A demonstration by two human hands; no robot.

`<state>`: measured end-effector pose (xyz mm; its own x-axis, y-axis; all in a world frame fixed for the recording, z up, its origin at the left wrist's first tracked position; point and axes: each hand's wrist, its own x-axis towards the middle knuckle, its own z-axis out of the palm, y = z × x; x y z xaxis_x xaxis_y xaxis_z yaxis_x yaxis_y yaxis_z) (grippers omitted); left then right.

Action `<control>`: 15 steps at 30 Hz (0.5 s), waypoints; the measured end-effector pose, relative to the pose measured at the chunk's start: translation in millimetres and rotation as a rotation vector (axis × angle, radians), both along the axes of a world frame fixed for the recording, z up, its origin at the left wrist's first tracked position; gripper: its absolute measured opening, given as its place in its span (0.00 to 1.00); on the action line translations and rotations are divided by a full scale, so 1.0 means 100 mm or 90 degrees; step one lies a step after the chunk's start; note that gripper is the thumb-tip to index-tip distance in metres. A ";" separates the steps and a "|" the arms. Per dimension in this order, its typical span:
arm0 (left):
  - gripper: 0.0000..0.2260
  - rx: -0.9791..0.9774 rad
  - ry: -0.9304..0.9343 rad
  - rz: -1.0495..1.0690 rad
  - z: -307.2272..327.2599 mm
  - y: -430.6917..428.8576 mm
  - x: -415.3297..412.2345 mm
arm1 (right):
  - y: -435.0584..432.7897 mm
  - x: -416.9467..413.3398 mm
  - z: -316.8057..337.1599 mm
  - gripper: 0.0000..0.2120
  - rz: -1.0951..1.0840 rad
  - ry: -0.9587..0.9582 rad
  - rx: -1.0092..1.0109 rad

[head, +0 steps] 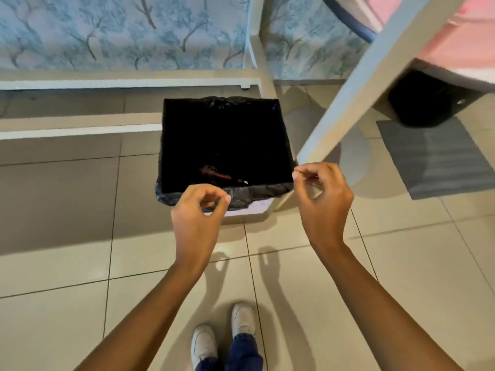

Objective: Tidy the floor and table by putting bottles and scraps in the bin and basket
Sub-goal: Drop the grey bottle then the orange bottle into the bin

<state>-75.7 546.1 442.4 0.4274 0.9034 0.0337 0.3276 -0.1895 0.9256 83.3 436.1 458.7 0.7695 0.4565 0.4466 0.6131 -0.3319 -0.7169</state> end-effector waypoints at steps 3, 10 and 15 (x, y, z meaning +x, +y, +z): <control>0.01 -0.004 -0.006 -0.048 0.13 -0.37 0.09 | -0.49 -0.05 0.10 0.02 -0.047 -0.010 -0.004; 0.02 -0.040 0.018 -0.195 0.12 -1.48 0.32 | -1.82 -0.18 0.08 0.03 -0.175 0.010 -0.040; 0.02 -0.073 0.040 -0.287 -0.05 -2.48 0.43 | -2.91 -0.30 -0.15 0.04 -0.250 0.073 -0.043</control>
